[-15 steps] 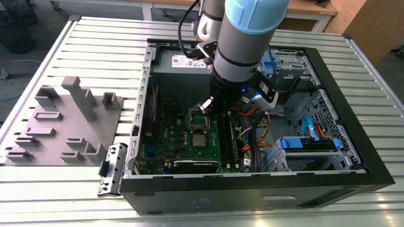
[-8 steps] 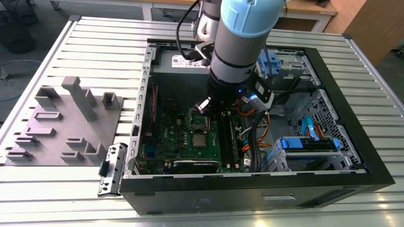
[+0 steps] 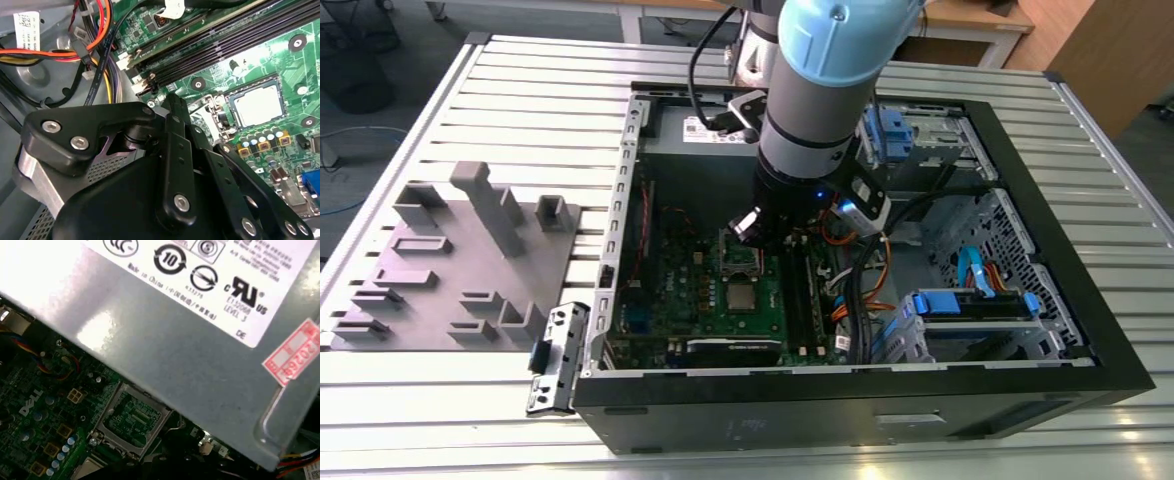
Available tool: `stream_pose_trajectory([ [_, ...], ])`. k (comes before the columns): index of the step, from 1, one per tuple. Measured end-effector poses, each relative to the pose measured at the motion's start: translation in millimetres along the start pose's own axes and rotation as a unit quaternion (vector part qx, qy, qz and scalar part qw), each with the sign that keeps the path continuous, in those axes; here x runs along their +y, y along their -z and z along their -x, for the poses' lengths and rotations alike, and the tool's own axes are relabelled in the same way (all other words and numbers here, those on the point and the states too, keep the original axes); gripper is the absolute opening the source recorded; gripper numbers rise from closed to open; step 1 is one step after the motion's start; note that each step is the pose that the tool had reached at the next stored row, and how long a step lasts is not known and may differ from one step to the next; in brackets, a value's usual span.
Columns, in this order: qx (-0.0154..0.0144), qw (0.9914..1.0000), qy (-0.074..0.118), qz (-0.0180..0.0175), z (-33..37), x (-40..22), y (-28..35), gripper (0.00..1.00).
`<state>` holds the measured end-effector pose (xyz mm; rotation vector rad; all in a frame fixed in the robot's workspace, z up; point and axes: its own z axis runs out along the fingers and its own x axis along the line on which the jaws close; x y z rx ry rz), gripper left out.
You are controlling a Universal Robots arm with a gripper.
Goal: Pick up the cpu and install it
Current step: 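Close the cpu cover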
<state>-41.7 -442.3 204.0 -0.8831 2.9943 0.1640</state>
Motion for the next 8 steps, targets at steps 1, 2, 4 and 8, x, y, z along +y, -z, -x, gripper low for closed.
stream_pose_trajectory([
  [1,-0.0001,1.0,0.0,0.0002,0.1,0.1,-0.2,0.11],
  [2,-0.0002,1.0,0.0,0.0003,0.2,0.4,-0.3,0.11],
  [4,-0.0004,1.0,0.0,0.0006,0.6,1.0,-0.5,0.11],
  [8,-0.0013,1.0,0.0,0.0019,1.1,1.8,-1.7,0.11],
])
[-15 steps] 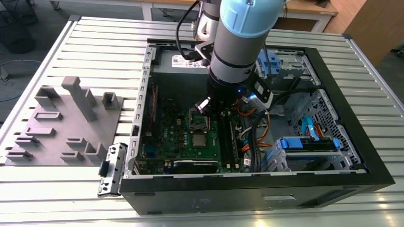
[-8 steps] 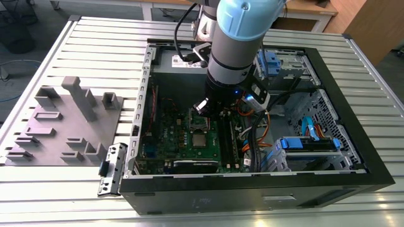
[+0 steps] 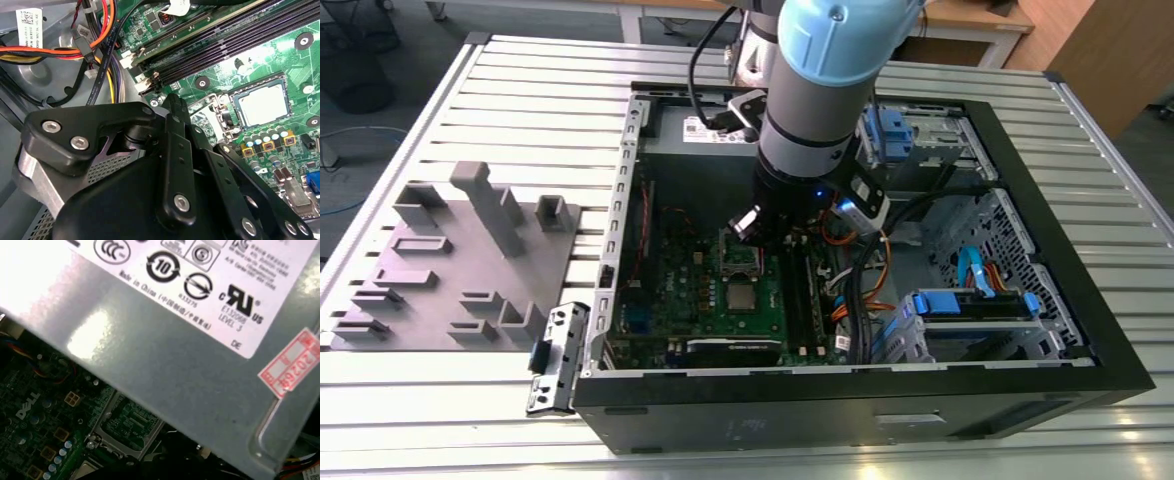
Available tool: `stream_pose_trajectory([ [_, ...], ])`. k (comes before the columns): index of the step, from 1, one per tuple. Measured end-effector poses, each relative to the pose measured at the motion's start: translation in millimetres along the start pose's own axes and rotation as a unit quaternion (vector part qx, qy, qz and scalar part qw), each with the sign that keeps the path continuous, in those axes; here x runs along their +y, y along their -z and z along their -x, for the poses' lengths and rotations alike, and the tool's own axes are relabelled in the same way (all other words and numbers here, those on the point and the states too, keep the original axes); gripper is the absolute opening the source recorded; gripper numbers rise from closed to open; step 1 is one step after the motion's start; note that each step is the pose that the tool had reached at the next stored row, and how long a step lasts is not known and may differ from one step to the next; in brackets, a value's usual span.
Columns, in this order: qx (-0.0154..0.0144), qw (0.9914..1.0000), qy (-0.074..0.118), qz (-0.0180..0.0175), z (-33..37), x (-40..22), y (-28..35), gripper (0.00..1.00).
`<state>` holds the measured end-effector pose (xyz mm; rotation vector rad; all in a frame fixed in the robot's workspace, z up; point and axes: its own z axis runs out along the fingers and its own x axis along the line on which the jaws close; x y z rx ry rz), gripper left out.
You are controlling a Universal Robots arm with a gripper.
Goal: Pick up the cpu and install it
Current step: 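Close the cpu cover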
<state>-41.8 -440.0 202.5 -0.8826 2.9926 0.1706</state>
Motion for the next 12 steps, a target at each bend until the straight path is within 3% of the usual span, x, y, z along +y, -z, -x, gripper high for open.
stream_pose_trajectory([
  [7,-0.0001,1.0,0.0,0.0001,-0.7,0.3,-1.3,0.11],
  [12,-0.0009,1.0,0.0,-0.0003,-5.5,2.8,-1.4,0.11],
])
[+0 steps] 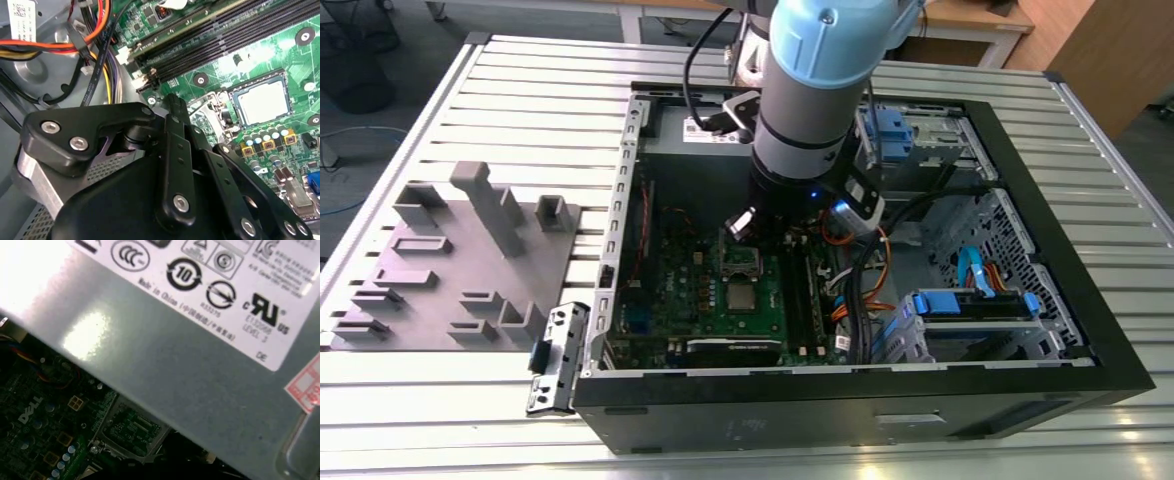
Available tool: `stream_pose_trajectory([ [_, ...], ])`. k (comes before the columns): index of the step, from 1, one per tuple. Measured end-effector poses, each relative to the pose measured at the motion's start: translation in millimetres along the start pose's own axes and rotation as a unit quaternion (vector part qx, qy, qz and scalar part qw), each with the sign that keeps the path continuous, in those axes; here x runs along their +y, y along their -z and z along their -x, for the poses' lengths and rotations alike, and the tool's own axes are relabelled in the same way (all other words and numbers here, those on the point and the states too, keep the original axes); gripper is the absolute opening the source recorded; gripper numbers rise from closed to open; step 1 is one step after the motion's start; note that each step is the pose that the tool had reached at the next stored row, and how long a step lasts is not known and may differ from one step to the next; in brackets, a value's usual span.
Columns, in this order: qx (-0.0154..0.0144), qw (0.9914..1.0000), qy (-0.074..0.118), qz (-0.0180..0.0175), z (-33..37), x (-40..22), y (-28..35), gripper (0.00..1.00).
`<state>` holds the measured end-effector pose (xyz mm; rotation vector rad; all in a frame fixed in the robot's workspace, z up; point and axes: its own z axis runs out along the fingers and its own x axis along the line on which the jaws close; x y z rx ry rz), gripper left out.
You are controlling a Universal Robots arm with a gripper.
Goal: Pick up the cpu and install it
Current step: 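Close the cpu cover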
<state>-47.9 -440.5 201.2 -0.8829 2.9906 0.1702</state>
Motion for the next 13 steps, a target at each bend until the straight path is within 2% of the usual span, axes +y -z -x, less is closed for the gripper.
stream_pose_trajectory([
  [8,-0.0002,1.0,0.0,-0.0002,-4.0,-0.7,1.0,0.11],
  [13,-0.0003,1.0,0.0,-0.0001,-5.4,-2.7,6.2,0.11],
])
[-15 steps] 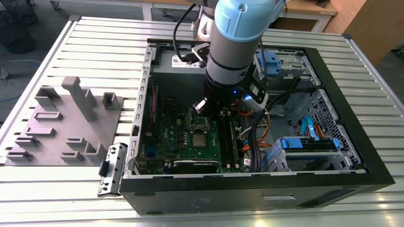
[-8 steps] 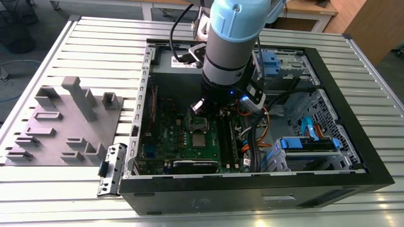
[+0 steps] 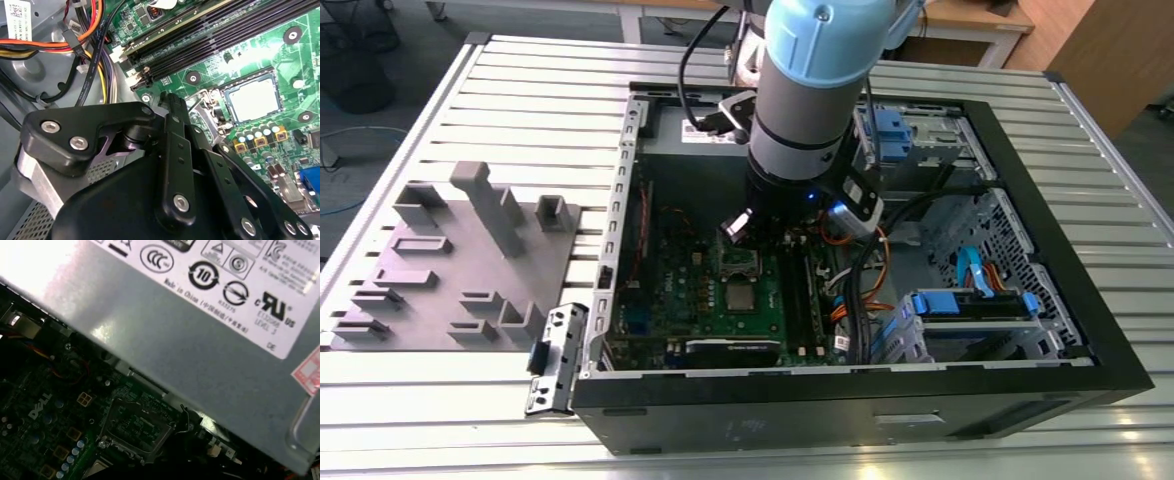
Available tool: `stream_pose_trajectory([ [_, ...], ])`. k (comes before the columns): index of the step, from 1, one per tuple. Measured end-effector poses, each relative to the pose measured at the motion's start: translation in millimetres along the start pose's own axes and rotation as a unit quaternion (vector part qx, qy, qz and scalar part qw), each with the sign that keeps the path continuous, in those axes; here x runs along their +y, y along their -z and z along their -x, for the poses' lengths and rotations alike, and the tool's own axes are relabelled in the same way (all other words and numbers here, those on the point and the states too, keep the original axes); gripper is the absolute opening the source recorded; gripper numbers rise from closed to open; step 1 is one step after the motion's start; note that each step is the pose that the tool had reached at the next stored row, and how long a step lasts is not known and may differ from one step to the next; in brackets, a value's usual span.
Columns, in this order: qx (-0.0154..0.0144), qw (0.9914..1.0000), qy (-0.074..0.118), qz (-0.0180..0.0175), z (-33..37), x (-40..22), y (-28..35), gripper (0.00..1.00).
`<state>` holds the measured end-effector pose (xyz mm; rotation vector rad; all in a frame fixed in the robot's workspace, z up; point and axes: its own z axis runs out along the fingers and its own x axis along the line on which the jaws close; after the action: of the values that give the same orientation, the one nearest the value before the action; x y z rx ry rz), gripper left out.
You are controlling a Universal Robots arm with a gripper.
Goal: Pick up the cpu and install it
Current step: 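Close the cpu cover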
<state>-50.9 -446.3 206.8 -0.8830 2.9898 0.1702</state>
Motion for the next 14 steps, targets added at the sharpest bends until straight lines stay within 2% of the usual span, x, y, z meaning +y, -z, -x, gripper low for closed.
stream_pose_trajectory([
  [7,-0.0002,1.0,0.0,0.0022,0.4,-2.7,9.8,0.11],
  [14,0.0022,0.99999,0.0,0.0048,2.3,-7.6,16.0,0.11],
])
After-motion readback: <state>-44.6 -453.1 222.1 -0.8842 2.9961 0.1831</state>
